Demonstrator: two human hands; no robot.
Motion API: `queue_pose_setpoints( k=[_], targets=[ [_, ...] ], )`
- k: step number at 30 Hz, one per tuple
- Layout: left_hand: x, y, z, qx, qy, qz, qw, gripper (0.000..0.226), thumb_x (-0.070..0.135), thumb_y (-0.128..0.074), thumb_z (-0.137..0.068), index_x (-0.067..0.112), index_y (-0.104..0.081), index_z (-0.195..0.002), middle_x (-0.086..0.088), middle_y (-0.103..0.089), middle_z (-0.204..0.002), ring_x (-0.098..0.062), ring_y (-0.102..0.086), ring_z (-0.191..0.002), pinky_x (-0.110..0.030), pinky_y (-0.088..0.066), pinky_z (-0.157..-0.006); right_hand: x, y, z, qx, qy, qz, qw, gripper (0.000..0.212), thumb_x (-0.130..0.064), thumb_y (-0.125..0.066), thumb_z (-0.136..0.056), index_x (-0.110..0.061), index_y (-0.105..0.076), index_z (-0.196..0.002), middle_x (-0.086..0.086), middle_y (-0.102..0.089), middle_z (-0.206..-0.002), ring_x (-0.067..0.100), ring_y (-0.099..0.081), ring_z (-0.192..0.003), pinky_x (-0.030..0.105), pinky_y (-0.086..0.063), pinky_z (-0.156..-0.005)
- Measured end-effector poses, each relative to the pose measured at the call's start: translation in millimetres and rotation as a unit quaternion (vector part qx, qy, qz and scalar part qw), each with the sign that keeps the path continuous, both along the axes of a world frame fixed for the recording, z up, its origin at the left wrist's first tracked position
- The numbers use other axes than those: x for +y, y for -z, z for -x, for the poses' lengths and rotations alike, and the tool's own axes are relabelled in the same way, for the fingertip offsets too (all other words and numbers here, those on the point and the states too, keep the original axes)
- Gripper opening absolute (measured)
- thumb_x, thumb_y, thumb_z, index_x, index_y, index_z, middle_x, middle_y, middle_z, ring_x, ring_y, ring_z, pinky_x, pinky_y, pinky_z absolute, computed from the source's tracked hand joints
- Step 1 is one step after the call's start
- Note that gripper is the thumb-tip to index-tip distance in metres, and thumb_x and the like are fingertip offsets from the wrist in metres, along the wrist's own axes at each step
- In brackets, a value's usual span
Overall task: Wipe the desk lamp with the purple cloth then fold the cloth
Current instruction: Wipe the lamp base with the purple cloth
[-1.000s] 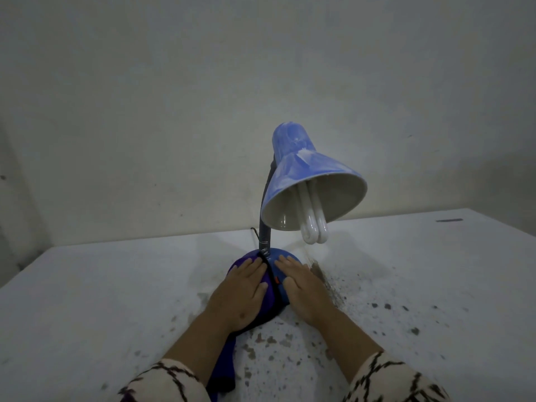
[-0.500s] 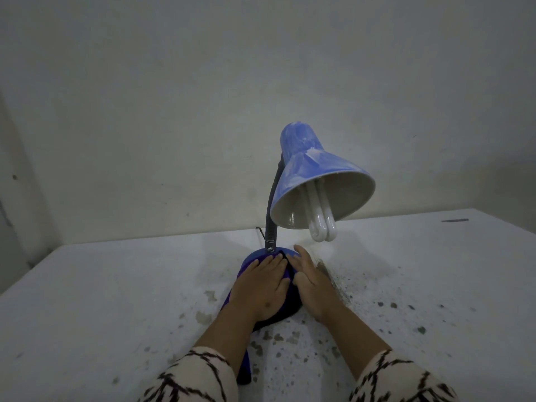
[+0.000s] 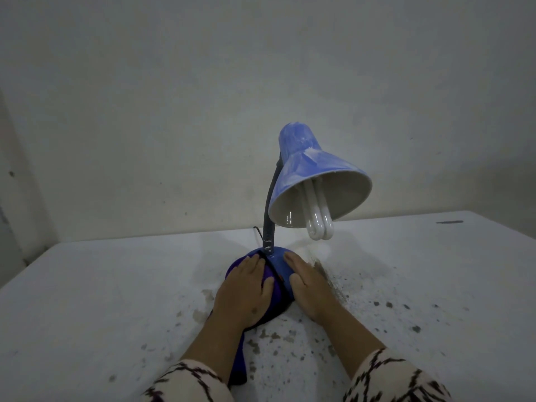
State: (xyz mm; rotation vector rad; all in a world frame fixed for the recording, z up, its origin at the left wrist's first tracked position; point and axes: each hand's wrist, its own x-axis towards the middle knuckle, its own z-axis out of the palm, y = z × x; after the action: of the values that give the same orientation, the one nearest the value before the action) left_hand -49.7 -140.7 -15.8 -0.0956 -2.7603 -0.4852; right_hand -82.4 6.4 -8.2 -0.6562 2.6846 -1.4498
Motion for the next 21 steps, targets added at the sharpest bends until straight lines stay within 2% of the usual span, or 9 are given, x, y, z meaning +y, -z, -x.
queue_pose_setpoints(
  k=[6, 11, 18, 21],
  targets=[
    [-3, -7, 16, -0.059, -0.014, -0.023, 0.998, 0.053, 0.027, -0.026, -0.1, 0.007, -0.012, -0.147, -0.006, -0.012, -0.157, -0.017, -0.01, -0.144, -0.027, -0.008, -0.118, 0, 3, 1, 0.005, 0.003, 0.005, 1.0, 0.049, -0.006, -0.033, -0.094, -0.011, -0.028, -0.142, 0.007, -0.03, -0.149, 0.017, -0.029, -0.136, 0.03, -0.02, -0.115],
    [-3, -11, 19, -0.041, -0.009, -0.05, 0.998, 0.051, 0.023, -0.03, -0.099, 0.007, -0.019, -0.146, -0.006, -0.02, -0.155, -0.018, -0.017, -0.142, -0.026, -0.012, -0.116, 0, 3, 2, 0.003, 0.001, 0.011, 1.0, 0.048, -0.005, -0.033, -0.094, -0.01, -0.028, -0.142, 0.006, -0.031, -0.149, 0.017, -0.028, -0.137, 0.032, -0.019, -0.116],
    [6, -5, -5, -0.037, 0.038, -0.003, 0.999, 0.05, 0.029, -0.027, -0.099, 0.017, -0.017, -0.147, 0.002, -0.018, -0.156, -0.013, -0.013, -0.143, -0.027, -0.004, -0.115, -1, 3, 2, -0.008, 0.001, 0.025, 1.0, 0.047, -0.008, -0.031, -0.095, -0.014, -0.03, -0.141, 0.005, -0.033, -0.148, 0.016, -0.03, -0.135, 0.034, -0.022, -0.115],
    [12, -5, -16, -0.051, 0.056, 0.027, 0.997, 0.055, 0.03, -0.028, -0.098, 0.017, -0.009, -0.148, 0.002, -0.009, -0.157, -0.013, -0.006, -0.144, -0.026, 0.002, -0.114, -1, 1, 2, -0.011, 0.002, 0.036, 0.999, 0.047, -0.006, -0.031, -0.094, -0.013, -0.032, -0.141, 0.006, -0.035, -0.148, 0.016, -0.031, -0.135, 0.036, -0.022, -0.116]
  ],
)
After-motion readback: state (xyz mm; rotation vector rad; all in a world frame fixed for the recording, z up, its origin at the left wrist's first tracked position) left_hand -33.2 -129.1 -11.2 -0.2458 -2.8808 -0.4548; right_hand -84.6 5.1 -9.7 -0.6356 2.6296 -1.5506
